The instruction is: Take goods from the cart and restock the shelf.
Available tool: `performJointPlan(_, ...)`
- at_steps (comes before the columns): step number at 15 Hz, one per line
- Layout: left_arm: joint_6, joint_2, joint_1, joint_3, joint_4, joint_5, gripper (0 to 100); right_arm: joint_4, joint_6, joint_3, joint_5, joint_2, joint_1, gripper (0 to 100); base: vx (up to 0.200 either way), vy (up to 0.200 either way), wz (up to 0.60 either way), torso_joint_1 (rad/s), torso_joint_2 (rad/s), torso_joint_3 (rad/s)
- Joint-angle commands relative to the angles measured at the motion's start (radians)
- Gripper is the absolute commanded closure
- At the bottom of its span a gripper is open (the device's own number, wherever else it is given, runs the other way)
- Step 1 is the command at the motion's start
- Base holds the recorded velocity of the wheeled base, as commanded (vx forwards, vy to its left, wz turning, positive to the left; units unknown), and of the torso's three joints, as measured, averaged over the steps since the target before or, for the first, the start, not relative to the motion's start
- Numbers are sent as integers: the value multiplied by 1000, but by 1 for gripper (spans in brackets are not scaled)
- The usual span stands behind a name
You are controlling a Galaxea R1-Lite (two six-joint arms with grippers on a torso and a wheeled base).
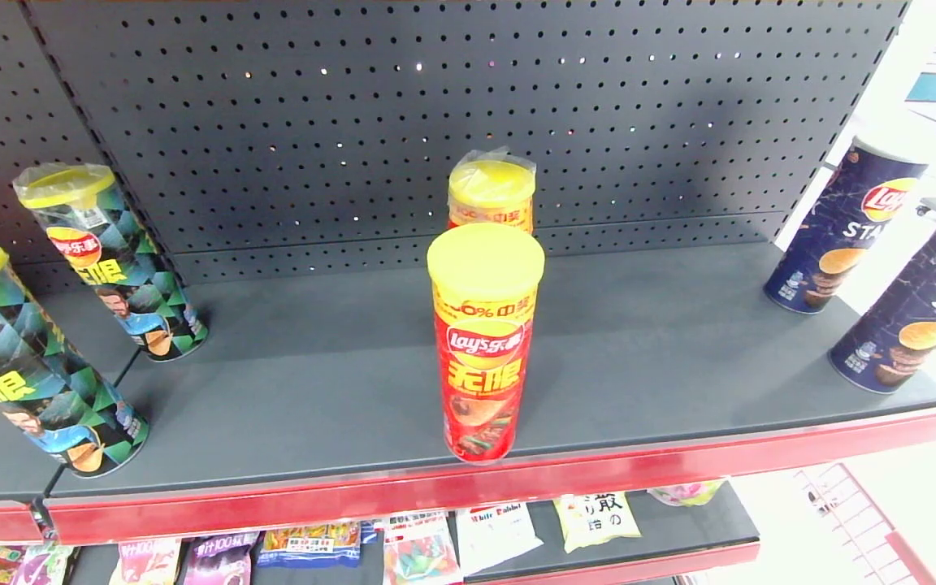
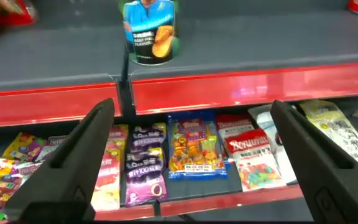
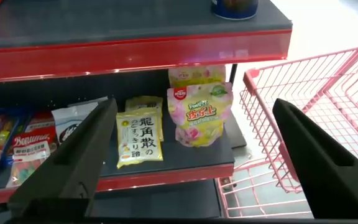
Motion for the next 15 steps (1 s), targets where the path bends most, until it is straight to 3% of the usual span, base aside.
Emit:
performJointPlan(1,1,0,1,0,0,-3,0,-1,-13,0,21,1,0,0,0,0,0,0,0,0)
performJointPlan(5,-1,0,1,0,0,0,0,2,-5,0,21,1,0,0,0,0,0,0,0,0)
performJointPlan(10,-1,0,1,0,0,0,0,0,-5,0,18,1,0,0,-200,0,0,10,5,0)
performJointPlan(15,-1,0,-1,0,0,0,0,0,-5,0,18,1,0,0,0,0,120,5,2,0)
